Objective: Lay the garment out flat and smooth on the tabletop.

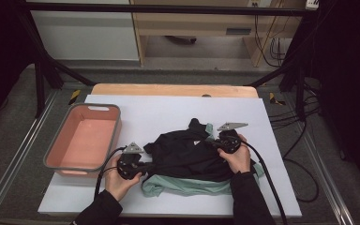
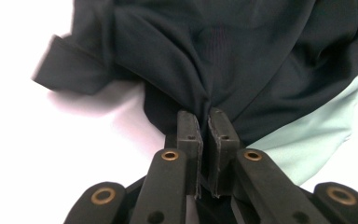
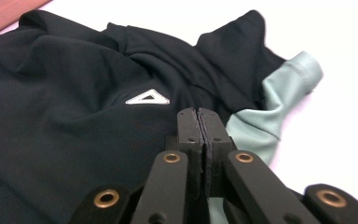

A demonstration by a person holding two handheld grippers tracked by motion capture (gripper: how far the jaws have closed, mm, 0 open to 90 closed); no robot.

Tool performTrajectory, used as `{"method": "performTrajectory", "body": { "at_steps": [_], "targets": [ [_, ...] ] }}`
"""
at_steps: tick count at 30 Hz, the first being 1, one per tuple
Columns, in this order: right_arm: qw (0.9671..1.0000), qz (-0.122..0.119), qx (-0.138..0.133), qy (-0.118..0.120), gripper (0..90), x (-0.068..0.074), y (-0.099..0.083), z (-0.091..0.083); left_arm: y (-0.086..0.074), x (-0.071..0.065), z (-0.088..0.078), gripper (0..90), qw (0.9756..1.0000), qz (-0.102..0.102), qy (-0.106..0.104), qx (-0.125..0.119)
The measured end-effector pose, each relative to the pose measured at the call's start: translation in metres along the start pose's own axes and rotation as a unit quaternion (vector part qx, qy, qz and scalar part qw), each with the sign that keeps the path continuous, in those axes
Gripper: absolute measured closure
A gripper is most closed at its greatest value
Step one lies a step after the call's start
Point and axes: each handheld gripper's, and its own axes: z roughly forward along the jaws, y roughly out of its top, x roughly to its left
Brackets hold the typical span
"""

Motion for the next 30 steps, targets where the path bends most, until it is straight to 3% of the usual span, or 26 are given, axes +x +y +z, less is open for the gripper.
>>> {"method": "performTrajectory", "body": {
  "at_steps": [6, 9, 11, 13, 14, 15, 16, 17, 18, 20, 22, 27, 30],
  "targets": [
    [0.9981, 0.000, -0.054, -0.028, 89.6, -0.001, 0.013, -0.026, 0.044, 0.000, -0.018, 85.2, 0.9988, 0.022, 0.037, -0.025],
    [0.9937, -0.005, -0.098, -0.055, 89.7, -0.004, 0.026, -0.043, 0.077, 0.004, -0.027, 85.3, 0.9959, 0.034, 0.069, -0.048],
    [0.9871, -0.003, -0.141, -0.075, 89.6, -0.006, 0.036, -0.056, 0.101, 0.011, -0.034, 85.2, 0.9928, 0.030, 0.085, -0.079],
    [0.9770, -0.002, -0.187, -0.102, 89.5, -0.007, 0.046, -0.066, 0.119, 0.021, -0.033, 84.0, 0.9892, 0.015, 0.093, -0.112],
    [0.9723, -0.008, -0.202, -0.117, 89.1, -0.008, 0.049, -0.069, 0.125, 0.026, -0.029, 80.6, 0.9873, 0.007, 0.103, -0.121],
    [0.9706, -0.009, -0.204, -0.128, 86.4, -0.009, 0.051, -0.068, 0.128, 0.030, -0.023, 71.5, 0.9855, 0.001, 0.119, -0.121],
    [0.9730, -0.002, -0.188, -0.133, 78.4, -0.011, 0.052, -0.065, 0.128, 0.033, -0.017, 56.4, 0.9851, -0.006, 0.129, -0.114],
    [0.9732, -0.002, -0.175, -0.149, 70.4, -0.012, 0.050, -0.061, 0.127, 0.035, -0.014, 45.0, 0.9861, -0.010, 0.127, -0.106],
    [0.9735, -0.006, -0.165, -0.158, 64.8, -0.012, 0.047, -0.059, 0.121, 0.035, -0.009, 40.3, 0.9874, -0.013, 0.121, -0.102],
    [0.9788, -0.007, -0.145, -0.145, 57.8, -0.013, 0.036, -0.053, 0.107, 0.032, -0.002, 34.4, 0.9883, -0.010, 0.113, -0.102],
    [0.9817, -0.010, -0.131, -0.139, 51.8, -0.012, 0.025, -0.050, 0.094, 0.029, 0.003, 28.2, 0.9896, -0.009, 0.106, -0.097],
    [0.9874, -0.010, -0.108, -0.116, 38.5, -0.009, 0.005, -0.052, 0.068, 0.023, 0.012, 18.7, 0.9932, -0.008, 0.080, -0.084],
    [0.9889, -0.009, -0.106, -0.103, 33.9, -0.006, -0.003, -0.057, 0.058, 0.018, 0.015, 14.2, 0.9945, -0.002, 0.074, -0.074]
  ]
}}
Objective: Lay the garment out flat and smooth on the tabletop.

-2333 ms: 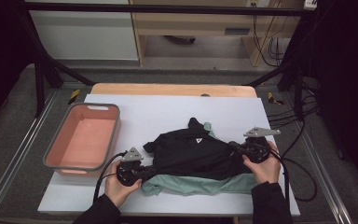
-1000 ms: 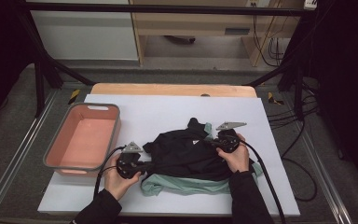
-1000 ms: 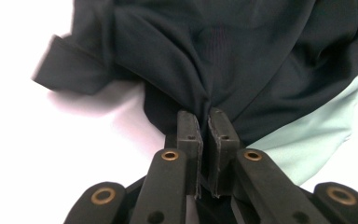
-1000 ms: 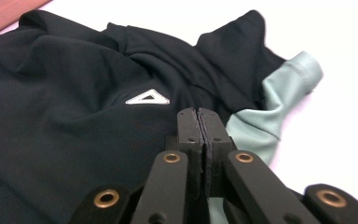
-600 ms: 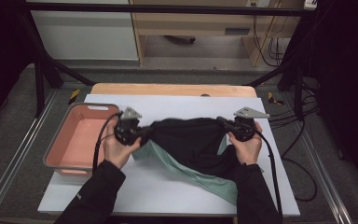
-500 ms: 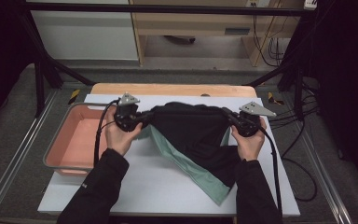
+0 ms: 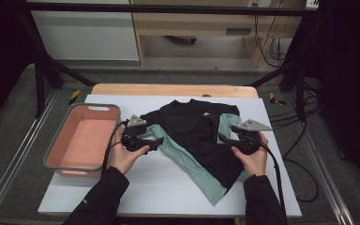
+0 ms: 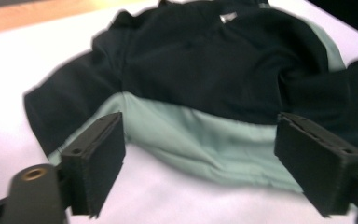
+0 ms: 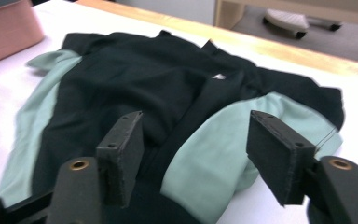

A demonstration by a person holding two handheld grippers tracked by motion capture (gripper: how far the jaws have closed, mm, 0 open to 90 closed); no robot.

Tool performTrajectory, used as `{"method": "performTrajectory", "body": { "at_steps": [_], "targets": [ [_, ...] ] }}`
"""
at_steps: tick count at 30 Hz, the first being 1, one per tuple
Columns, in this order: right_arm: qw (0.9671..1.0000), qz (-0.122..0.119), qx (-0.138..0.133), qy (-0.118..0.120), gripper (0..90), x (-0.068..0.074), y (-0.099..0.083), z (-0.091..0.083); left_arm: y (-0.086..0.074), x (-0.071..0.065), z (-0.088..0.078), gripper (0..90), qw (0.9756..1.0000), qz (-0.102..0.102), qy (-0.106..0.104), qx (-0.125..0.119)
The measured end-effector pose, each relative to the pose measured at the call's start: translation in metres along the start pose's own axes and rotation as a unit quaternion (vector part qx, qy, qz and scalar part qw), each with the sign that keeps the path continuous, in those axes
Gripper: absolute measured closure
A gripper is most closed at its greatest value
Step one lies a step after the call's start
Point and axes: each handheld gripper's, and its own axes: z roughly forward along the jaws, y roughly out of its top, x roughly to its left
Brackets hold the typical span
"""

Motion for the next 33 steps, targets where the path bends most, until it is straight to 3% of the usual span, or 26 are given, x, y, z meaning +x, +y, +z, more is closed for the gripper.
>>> {"method": "performTrajectory", "body": {
  "at_steps": [8, 12, 18, 25, 30, 33],
  "targets": [
    [0.9992, 0.012, 0.011, 0.037, 27.2, 0.008, -0.018, -0.018, -0.022, -0.021, 0.009, 7.4, 0.9993, 0.013, -0.024, 0.027],
    [0.9993, 0.006, 0.020, 0.031, 22.6, 0.010, -0.026, -0.026, -0.029, -0.031, 0.014, 6.6, 0.9983, 0.016, -0.040, 0.040],
    [0.9993, 0.018, 0.015, 0.030, 20.5, 0.006, -0.039, -0.038, -0.033, -0.048, 0.020, 8.1, 0.9969, 0.018, -0.058, 0.050],
    [0.9994, 0.019, 0.013, 0.026, 20.9, 0.001, -0.050, -0.049, -0.033, -0.082, 0.029, 19.4, 0.9947, 0.026, -0.080, 0.060],
    [0.9992, 0.036, 0.009, 0.017, 24.1, -0.004, -0.056, -0.052, -0.036, -0.103, 0.036, 34.3, 0.9920, 0.013, -0.109, 0.061],
    [0.9992, 0.037, 0.013, 0.009, 24.6, -0.005, -0.059, -0.052, -0.042, -0.114, 0.042, 40.5, 0.9908, 0.018, -0.111, 0.075]
  ]
}}
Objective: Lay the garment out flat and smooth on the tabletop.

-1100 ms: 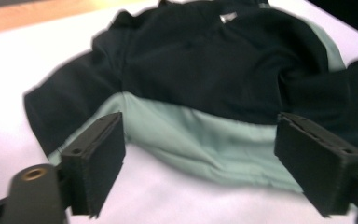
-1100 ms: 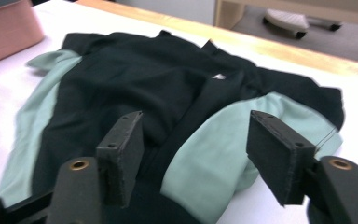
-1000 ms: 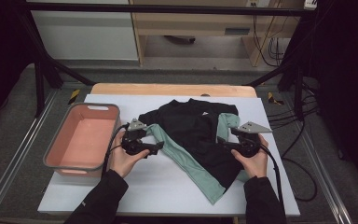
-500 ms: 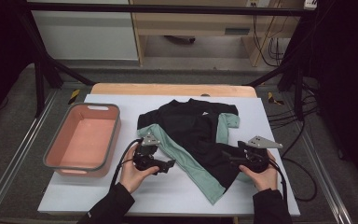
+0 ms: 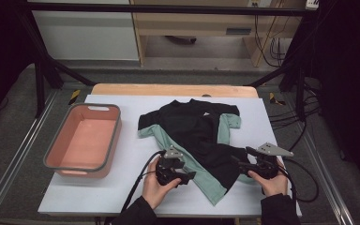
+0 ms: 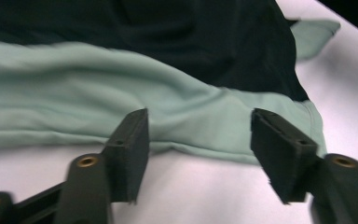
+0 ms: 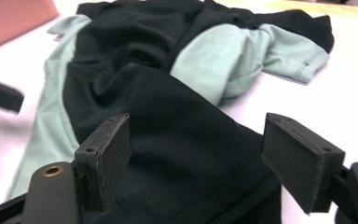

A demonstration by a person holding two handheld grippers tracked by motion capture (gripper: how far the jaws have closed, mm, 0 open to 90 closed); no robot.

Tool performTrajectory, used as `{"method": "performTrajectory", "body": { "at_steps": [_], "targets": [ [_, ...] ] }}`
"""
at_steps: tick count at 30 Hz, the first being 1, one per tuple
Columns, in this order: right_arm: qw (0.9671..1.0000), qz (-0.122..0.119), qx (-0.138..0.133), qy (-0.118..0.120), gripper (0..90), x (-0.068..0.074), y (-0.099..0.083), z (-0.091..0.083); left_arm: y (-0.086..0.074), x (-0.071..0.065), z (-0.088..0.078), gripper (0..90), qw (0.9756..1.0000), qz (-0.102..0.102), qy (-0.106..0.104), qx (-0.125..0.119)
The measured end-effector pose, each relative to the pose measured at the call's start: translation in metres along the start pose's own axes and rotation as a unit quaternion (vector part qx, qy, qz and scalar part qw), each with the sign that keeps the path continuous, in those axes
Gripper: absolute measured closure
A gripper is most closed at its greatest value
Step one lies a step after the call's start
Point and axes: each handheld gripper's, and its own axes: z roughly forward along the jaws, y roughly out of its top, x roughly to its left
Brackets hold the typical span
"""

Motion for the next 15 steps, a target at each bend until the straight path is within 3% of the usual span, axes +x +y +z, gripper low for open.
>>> {"method": "performTrajectory", "body": {
  "at_steps": [6, 15],
  "targets": [
    [0.9999, 0.004, 0.012, -0.006, 24.9, 0.000, -0.002, -0.001, -0.006, -0.009, 0.015, 48.6, 0.9998, -0.001, 0.003, 0.020],
    [0.9998, 0.003, -0.003, -0.017, 26.1, -0.004, -0.005, -0.007, -0.004, -0.030, 0.027, 49.7, 0.9995, 0.004, 0.005, 0.031]
  ]
}}
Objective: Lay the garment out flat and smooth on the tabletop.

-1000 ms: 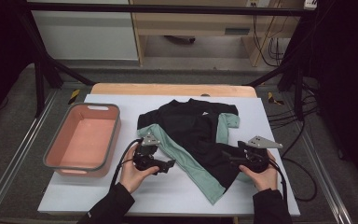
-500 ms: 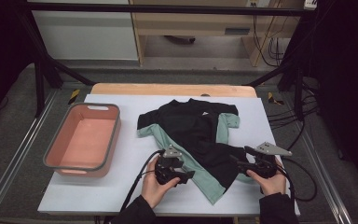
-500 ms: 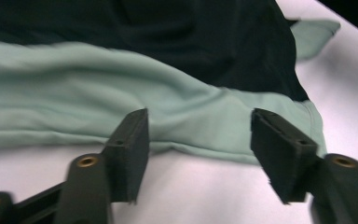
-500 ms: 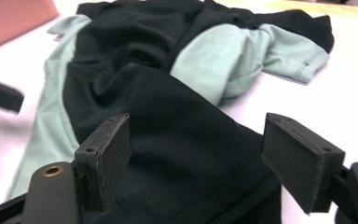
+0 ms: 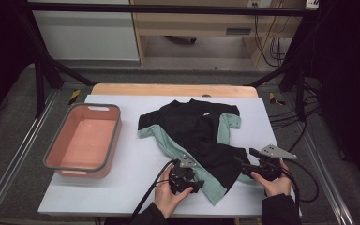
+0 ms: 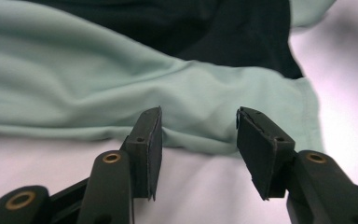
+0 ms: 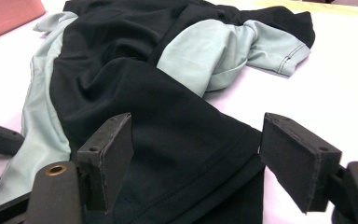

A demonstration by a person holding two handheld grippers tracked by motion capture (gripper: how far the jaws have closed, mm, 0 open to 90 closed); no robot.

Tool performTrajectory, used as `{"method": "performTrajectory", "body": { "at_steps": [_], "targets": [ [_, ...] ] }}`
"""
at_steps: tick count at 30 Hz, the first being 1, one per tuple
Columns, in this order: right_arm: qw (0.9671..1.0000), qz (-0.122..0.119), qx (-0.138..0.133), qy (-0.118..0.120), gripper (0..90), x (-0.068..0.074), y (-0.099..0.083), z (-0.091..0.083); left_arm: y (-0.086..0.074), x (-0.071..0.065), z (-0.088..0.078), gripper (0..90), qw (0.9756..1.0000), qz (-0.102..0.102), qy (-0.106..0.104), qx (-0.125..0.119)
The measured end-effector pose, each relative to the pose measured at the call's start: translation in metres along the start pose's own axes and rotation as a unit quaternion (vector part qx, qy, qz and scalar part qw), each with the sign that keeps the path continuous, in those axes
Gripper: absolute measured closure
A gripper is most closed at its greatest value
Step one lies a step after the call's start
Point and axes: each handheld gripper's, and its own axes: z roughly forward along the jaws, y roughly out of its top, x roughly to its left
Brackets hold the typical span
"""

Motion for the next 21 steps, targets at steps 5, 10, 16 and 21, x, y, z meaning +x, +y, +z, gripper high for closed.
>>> {"method": "performTrajectory", "body": {
  "at_steps": [5, 10, 16, 21],
  "targets": [
    [1.0000, 0.000, -0.002, 0.002, 26.6, 0.000, 0.000, 0.000, 0.001, -0.013, 0.005, 46.8, 0.9991, 0.024, 0.033, 0.007],
    [1.0000, 0.003, -0.004, 0.004, 27.0, 0.001, 0.000, 0.001, 0.000, -0.017, 0.006, 60.6, 0.9971, 0.037, 0.065, 0.006],
    [1.0000, 0.003, -0.005, 0.003, 29.0, 0.002, 0.000, 0.001, -0.001, -0.017, 0.005, 79.1, 0.9975, 0.043, 0.056, 0.008],
    [0.9999, 0.000, -0.010, 0.011, 30.9, 0.003, 0.001, -0.001, -0.005, -0.013, 0.001, 88.0, 0.9982, 0.042, 0.043, 0.002]
  ]
}}
